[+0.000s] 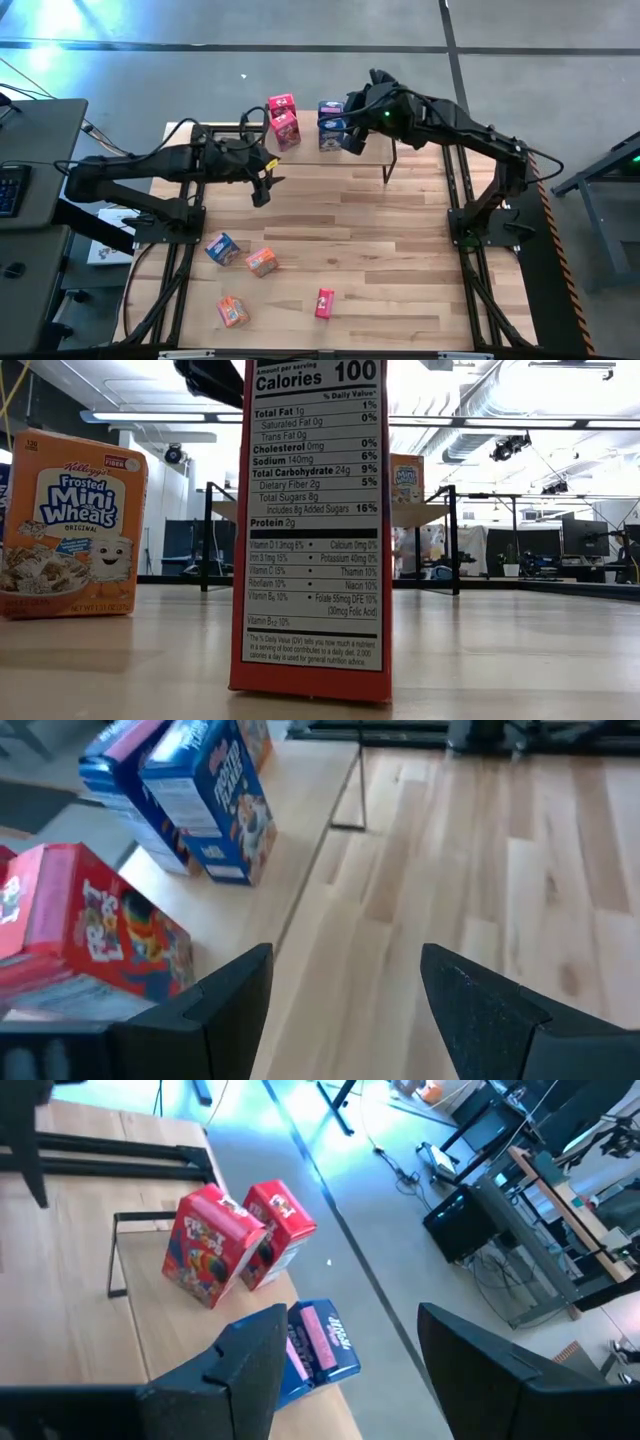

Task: Stack cereal on shelf
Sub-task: Adjust the red cereal box on the shelf

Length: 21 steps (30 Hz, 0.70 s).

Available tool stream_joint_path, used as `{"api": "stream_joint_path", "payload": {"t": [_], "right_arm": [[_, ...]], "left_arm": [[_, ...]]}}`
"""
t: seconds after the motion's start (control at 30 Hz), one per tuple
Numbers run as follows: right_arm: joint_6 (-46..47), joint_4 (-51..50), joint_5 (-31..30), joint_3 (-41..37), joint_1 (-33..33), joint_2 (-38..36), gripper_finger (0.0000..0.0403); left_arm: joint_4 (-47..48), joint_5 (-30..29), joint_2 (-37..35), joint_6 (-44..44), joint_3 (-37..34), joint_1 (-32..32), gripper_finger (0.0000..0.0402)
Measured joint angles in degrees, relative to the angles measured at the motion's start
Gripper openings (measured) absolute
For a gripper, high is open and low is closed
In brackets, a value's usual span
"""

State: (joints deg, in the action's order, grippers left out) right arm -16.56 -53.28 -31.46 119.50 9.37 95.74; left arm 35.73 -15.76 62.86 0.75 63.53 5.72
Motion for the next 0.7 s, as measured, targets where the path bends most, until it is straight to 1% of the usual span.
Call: {"api": "stream_joint_path", "payload": {"t": [0.07,0.33,0.43,0.57,0.7], "right_arm": [[0.0,0.0,0.0,0.0,0.0,0.0,0.0217],[-1.7,-0.1,0.0,0.0,0.0,0.2,0.0217],[-1.7,0.7,0.0,0.0,0.0,0.2,0.0217],[-1.5,1.4,0.0,0.0,0.0,0.2,0.0217],[-1.5,1.6,0.0,0.0,0.0,0.2,0.0217]], "left_arm": [[-3.6,-0.2,0.2,0.1,-2.0,0.4,0.0246],[-11.1,-0.4,0.2,-1.9,-8.9,4.1,0.0246],[-15.9,-0.4,0.2,-2.3,-11.4,5.7,0.0246],[-19.7,-0.4,0.2,-3.4,-13.9,8.0,0.0246],[-21.2,-0.4,0.2,-3.7,-16.0,10.0,0.0246]]}}
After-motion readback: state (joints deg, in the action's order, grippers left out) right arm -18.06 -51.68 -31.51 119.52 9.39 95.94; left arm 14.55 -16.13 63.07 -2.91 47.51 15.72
